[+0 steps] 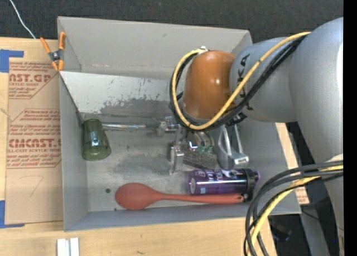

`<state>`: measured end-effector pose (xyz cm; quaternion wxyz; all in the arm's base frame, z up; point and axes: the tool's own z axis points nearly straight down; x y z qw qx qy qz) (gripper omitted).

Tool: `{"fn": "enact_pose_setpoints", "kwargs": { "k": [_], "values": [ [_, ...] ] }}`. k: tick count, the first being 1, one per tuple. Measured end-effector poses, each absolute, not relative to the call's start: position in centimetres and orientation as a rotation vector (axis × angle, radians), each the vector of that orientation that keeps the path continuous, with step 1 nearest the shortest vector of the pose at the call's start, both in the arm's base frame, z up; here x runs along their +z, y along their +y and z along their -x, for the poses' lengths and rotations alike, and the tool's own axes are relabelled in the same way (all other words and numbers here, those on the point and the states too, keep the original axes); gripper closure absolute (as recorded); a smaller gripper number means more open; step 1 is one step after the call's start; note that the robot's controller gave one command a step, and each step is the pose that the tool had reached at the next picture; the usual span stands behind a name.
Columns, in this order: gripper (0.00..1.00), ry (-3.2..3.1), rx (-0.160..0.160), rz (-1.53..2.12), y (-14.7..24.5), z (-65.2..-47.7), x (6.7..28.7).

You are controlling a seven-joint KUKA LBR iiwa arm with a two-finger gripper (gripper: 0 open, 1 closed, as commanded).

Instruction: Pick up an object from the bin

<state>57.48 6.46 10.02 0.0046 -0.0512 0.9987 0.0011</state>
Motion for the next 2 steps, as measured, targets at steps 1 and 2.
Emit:
{"fn": "enact_pose_setpoints", "kwargs": {
  "k": [1, 2],
  "values": [
    [0.00, 3.138, 0.005, 0.128, -0.1, -57.6, 6.9],
    [1.00, 3.118, 0.006, 0.292, -0.3, -56.2, 7.1]
  ]
}}
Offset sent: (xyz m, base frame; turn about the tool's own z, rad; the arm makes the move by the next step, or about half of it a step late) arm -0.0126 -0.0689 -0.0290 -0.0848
